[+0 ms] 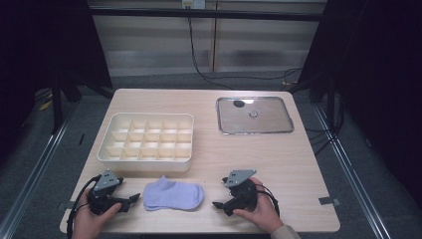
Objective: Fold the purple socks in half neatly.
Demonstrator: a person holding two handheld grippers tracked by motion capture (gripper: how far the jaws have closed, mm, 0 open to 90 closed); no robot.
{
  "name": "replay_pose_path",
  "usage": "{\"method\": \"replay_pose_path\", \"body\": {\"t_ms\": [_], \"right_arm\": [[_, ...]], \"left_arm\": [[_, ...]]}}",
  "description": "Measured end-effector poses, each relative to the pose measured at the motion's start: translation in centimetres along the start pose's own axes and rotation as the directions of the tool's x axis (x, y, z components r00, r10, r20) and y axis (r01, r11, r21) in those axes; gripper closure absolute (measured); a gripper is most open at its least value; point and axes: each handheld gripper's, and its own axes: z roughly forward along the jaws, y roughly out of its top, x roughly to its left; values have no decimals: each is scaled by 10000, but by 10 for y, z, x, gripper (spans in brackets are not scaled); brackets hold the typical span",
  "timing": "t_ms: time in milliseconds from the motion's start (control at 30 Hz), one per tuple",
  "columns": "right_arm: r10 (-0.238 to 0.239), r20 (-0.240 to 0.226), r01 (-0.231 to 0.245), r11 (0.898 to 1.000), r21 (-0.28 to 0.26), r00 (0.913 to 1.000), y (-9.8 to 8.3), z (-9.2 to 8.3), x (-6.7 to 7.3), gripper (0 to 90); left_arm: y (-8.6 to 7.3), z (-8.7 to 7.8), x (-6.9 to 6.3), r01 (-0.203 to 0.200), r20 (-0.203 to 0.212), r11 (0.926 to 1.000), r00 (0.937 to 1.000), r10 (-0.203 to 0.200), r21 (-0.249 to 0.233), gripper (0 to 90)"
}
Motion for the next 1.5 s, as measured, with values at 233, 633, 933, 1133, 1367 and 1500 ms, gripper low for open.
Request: {"method": "replay_pose_path", "body": {"t_ms": [233, 633, 933, 1133, 1367, 1500], "right_arm": [[24, 9, -24, 10000, 4, 10000, 0, 0, 0, 124], [101, 68, -102, 9999, 97, 9999, 2, -1, -1, 165], [-79, 59, 77, 9994, 330, 10000, 7, -3, 0, 281], [-75, -123, 77, 9998, 165, 9999, 12, -4, 0, 395], [5, -289, 4, 9995, 316, 9996, 18, -3, 1, 567], [6, -342, 10, 9990, 441, 9994, 20, -2, 1, 671]], "left_arm": [[0, 0, 0, -24, 23, 10000, 10000, 24, 13, 136], [8, -4, -3, 590, 4, 9960, 9982, -592, 678, 154], [18, -11, -5, 1535, 318, 9798, 9868, -1588, 1285, 174], [26, -20, -9, 1850, 502, 9734, 9799, -1932, 1353, 194], [33, -26, -13, 2114, 756, 9630, 9711, -2263, 1672, 228], [36, -26, -17, 2130, 796, 9586, 9697, -2311, 1889, 234]]}}
